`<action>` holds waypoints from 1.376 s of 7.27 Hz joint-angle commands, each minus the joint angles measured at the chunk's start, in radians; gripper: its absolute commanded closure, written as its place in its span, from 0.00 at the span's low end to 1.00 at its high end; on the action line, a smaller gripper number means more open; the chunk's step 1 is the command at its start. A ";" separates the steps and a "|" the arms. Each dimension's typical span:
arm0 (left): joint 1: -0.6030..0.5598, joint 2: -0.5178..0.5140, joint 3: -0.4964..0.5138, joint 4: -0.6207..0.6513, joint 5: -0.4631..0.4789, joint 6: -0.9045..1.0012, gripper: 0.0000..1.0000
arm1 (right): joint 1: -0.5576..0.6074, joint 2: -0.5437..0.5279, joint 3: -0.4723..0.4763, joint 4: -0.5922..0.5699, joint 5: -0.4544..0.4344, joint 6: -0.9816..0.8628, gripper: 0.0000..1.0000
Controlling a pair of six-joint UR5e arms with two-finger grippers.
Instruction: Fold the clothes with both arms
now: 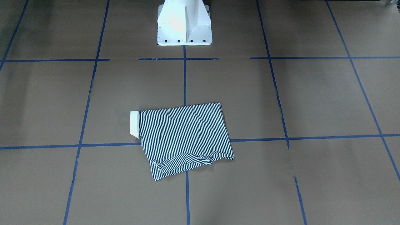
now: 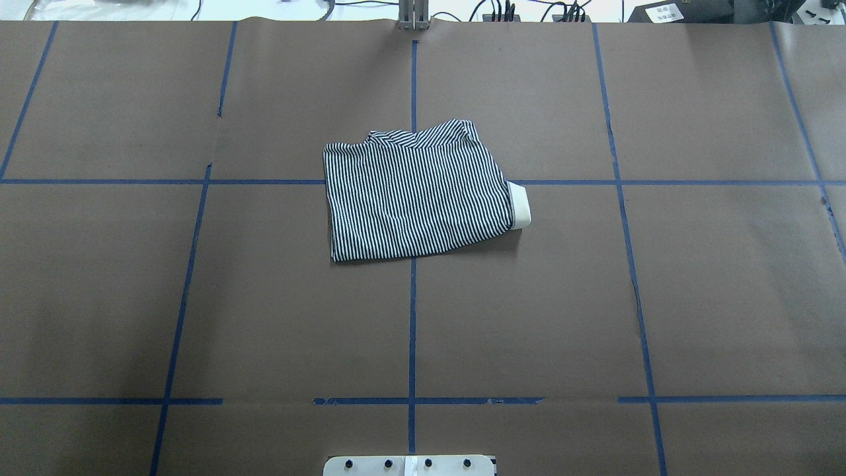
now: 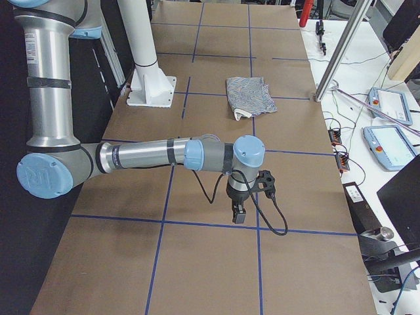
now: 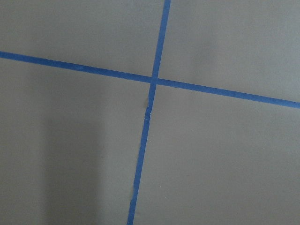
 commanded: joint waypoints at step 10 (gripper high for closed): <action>0.000 -0.001 -0.009 -0.001 -0.005 0.003 0.00 | -0.002 -0.003 -0.008 -0.003 0.023 0.008 0.00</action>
